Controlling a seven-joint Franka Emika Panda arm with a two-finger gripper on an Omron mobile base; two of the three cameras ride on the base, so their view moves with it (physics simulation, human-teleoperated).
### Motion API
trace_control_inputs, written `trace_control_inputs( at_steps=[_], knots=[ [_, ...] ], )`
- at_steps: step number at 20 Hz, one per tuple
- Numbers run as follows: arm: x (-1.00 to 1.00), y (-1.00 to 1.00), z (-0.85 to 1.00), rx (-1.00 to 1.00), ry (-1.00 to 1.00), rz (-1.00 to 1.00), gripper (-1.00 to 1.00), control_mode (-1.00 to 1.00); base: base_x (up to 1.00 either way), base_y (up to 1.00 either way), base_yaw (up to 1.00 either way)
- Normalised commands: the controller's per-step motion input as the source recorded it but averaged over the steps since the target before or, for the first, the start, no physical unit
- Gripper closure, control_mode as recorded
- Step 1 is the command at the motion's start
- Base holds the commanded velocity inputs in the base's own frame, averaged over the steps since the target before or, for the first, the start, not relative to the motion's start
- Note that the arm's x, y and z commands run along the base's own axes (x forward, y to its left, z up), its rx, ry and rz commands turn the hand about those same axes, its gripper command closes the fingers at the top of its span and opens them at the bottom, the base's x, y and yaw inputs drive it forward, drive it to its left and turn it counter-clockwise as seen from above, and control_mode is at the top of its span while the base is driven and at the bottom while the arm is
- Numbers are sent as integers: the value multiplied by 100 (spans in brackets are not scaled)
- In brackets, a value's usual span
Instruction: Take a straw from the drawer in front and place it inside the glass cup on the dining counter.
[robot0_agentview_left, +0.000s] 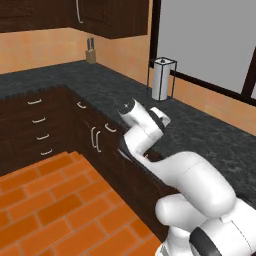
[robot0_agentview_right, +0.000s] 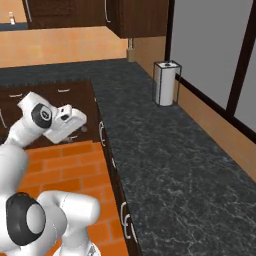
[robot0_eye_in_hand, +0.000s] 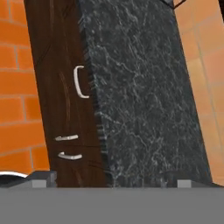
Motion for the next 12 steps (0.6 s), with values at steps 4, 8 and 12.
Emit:
trace_control_inputs(
  at_steps=[4, 8, 12],
  knots=[
    [46, 21, -100, -33, 1, 0, -100, -100, 0, 0, 0],
    [48, 14, -95, -32, 1, 0, -100, -100, 0, 0, 0],
    [60, 2, -82, -30, 0, -3, -100, -100, 0, 0, 0]
  ],
)
